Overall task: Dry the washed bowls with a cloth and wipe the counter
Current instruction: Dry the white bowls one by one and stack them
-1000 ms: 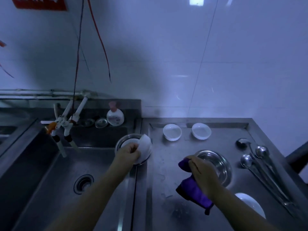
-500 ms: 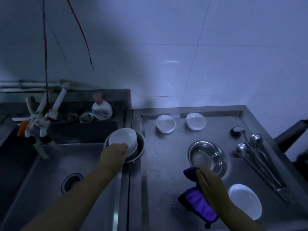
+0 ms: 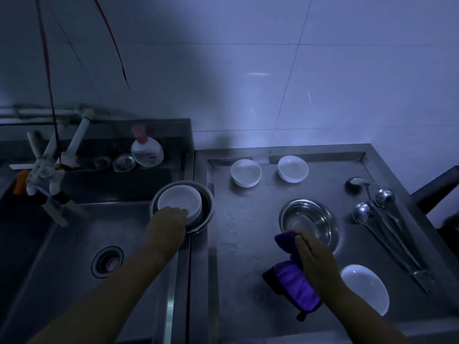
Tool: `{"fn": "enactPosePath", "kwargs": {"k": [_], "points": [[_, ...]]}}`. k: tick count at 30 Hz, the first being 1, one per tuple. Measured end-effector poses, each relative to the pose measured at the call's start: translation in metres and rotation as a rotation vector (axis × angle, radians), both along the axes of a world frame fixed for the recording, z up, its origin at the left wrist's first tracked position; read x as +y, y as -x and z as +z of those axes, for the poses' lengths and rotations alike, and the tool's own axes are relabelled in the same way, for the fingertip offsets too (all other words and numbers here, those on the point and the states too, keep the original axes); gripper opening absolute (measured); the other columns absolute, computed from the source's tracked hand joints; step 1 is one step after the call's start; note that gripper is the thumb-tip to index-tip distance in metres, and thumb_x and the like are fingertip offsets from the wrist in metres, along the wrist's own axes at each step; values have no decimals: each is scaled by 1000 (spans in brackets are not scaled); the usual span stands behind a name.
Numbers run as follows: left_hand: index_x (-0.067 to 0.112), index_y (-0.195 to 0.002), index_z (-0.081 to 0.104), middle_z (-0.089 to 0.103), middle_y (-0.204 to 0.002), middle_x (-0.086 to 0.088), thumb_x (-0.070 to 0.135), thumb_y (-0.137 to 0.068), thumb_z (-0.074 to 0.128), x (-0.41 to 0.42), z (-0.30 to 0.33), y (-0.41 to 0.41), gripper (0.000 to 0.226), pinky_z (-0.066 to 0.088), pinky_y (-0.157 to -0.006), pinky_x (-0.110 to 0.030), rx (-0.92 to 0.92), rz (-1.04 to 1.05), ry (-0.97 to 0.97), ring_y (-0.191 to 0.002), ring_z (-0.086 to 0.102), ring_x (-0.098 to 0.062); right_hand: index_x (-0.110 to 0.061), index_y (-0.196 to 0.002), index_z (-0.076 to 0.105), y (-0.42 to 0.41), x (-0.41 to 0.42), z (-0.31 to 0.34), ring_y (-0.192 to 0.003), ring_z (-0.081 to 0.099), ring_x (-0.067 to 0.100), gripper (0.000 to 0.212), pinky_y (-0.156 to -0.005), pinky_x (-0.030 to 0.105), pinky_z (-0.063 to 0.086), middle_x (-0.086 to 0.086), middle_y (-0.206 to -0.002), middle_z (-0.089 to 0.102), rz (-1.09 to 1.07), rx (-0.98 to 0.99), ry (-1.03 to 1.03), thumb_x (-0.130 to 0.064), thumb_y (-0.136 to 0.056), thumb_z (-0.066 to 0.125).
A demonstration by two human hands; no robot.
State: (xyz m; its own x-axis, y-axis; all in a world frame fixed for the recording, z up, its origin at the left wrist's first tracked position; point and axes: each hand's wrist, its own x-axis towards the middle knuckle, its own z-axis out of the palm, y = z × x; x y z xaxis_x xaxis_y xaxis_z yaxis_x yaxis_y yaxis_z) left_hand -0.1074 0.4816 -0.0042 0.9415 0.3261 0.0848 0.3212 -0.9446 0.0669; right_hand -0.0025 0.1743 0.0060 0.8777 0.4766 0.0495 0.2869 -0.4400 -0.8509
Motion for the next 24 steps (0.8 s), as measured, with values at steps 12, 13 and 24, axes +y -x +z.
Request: {"fn": "enactPosePath", "kwargs": {"k": [12,13,24], "points": [[16,-119,58,66,-102,-6,22,-91,49,-85,-10,-155,30,43,-70,-28,-60,254,731,-86,61,-24,-35,-93,62,-92,5,7,-85,61,-4,31,-80,12,44,-17,-87,68,24,44,-160,-9,-96,45],[14,-117,57,65,-99,-8,23,-92,49,-87,-18,-176,28,46,-70,-31,-53,347,833,-84,61,-26,-37,-91,61,-104,5,6,-85,60,-7,31,-79,6,42,-23,-86,67,24,20,-163,-11,-93,44],[-6,-125,48,60,-117,-25,17,-92,54,-80,-90,-287,41,57,-70,-36,-323,1096,1414,-75,62,-28,-18,-97,67,-198,-29,-33,-73,67,6,32,-67,16,50,-6,-90,73,26,263,-251,2,-97,42]]}}
